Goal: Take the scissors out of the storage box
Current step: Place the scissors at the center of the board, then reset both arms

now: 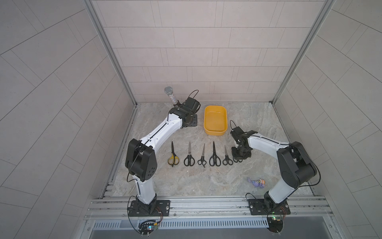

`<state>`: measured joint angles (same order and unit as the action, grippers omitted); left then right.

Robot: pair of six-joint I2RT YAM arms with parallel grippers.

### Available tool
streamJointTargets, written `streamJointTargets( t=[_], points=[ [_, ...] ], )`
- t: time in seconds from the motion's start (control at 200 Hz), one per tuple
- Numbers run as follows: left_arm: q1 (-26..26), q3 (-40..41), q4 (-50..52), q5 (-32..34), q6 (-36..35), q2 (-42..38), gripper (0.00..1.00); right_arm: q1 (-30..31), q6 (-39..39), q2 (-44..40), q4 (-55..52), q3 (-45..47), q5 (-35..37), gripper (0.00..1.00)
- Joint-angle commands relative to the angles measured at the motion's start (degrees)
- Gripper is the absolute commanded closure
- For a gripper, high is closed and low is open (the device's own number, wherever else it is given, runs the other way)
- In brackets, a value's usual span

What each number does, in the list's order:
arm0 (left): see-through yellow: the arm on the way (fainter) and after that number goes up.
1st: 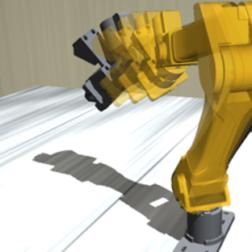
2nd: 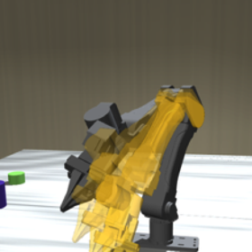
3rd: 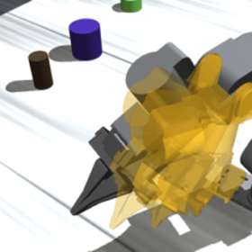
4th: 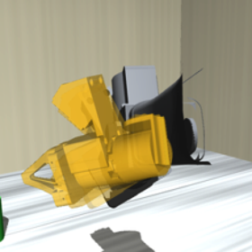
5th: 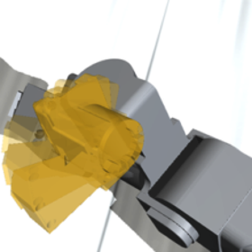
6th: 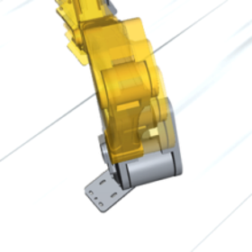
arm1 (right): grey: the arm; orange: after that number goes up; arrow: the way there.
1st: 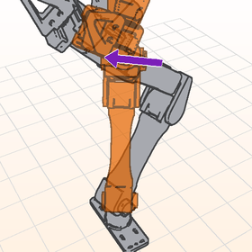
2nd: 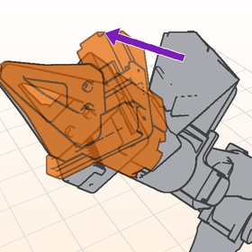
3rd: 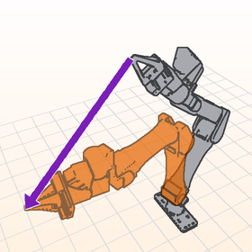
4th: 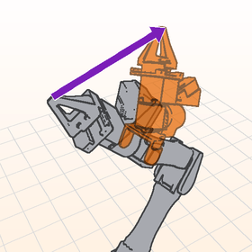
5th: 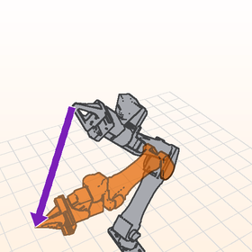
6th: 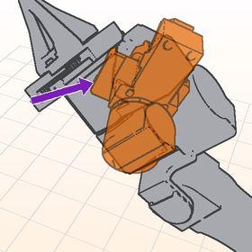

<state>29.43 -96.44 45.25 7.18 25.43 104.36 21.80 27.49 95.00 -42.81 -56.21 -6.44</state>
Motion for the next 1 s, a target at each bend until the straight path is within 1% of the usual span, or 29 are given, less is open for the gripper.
streamJointTargets(
  t=[0.0,0.16,0.185,0.27,0.315,0.38,0.49,0.575,0.63,0.65,0.655,0.67,0.68,0.685,0.69,0.7,0.78,0.84,0.905,0.996],
  points=[
    [0.19,0.62,0.9,1.21,-0.65,-2.04,0.58,0.58,1.16,1.17,-0.3,1.19,0.32,1.0],
    [0.19,0.64,0.88,1.27,-0.63,-1.97,0.58,0.58,1.67,1.6,-0.12,1.39,0.85,1.0],
    [0.19,0.62,0.84,1.26,-0.64,-2.01,0.58,0.6,1.69,1.56,-0.14,1.41,0.9,0.95],
    [0.19,0.61,0.88,1.31,-0.65,-1.92,0.58,0.59,1.92,1.3,-0.23,1.46,1.0,0.71],
    [0.19,0.63,0.78,1.35,-0.65,-1.9,0.58,0.61,1.96,0.68,-0.3,1.3,1.41,0.63],
    [0.2,0.52,0.84,1.35,-0.65,-1.85,0.57,0.59,2.06,-0.87,-0.85,0.61,2.65,0.59],
    [0.11,0.49,1.02,1.65,-0.89,-2.03,0.57,0.61,1.37,-4.25,-2.54,-2.33,4.57,0.57],
    [0.05,0.49,1.06,2.2,-1.34,-2.42,0.55,0.59,0.76,-6.95,-3.89,-5.21,6.07,0.55],
    [-0.07,0.47,1.21,2.64,-1.76,-2.9,0.51,0.6,0.07,-8.78,-4.59,-7.21,7.19,0.53],
    [-0.18,0.51,1.3,2.81,-1.98,-3.12,0.47,0.6,-0.12,-9.48,-4.72,-7.84,7.79,0.52],
    [-0.21,0.53,1.36,2.91,-2.06,-3.11,0.44,0.56,-0.18,-9.7,-4.77,-8.03,7.99,0.52],
    [-0.31,0.5,1.47,3.05,-2.17,-3.24,0.28,0.53,-0.26,-10.24,-4.87,-8.65,8.41,0.51],
    [-0.4,0.54,1.5,3.22,-2.26,-3.38,0.11,0.46,-0.38,-10.57,-4.95,-8.96,8.75,0.5],
    [-0.46,0.55,1.54,3.34,-2.33,-3.42,0.06,0.4,-0.44,-10.73,-4.98,-9.16,8.87,0.5],
    [-0.49,0.55,1.57,3.4,-2.37,-3.53,0.03,0.33,-0.56,-10.99,-4.95,-9.31,8.97,0.5],
    [-0.64,0.6,1.63,3.57,-2.39,-3.61,0.01,0.23,-0.65,-11.33,-4.99,-9.7,9.22,0.49],
    [-2.4,1.9,1.54,4.13,-3.08,-5.11,0.0,-0.97,-1.11,-14.04,-5.06,-12.58,13.47,0.45],
    [-4.41,4.38,0.03,4.2,-3.52,-7.18,0.0,-3.02,-2.52,-15.78,-3.01,-13.89,15.39,0.42],
    [-7.52,7.45,-2.0,3.52,-4.21,-9.75,0.0,-6.5,-3.24,-17.01,0.45,-14.17,15.75,0.37],
    [-12.01,12.1,-5.21,3.09,-5.62,-13.46,0.0,-12.42,-1.04,-18.19,6.95,-12.57,17.04,0.31]
  ],
)
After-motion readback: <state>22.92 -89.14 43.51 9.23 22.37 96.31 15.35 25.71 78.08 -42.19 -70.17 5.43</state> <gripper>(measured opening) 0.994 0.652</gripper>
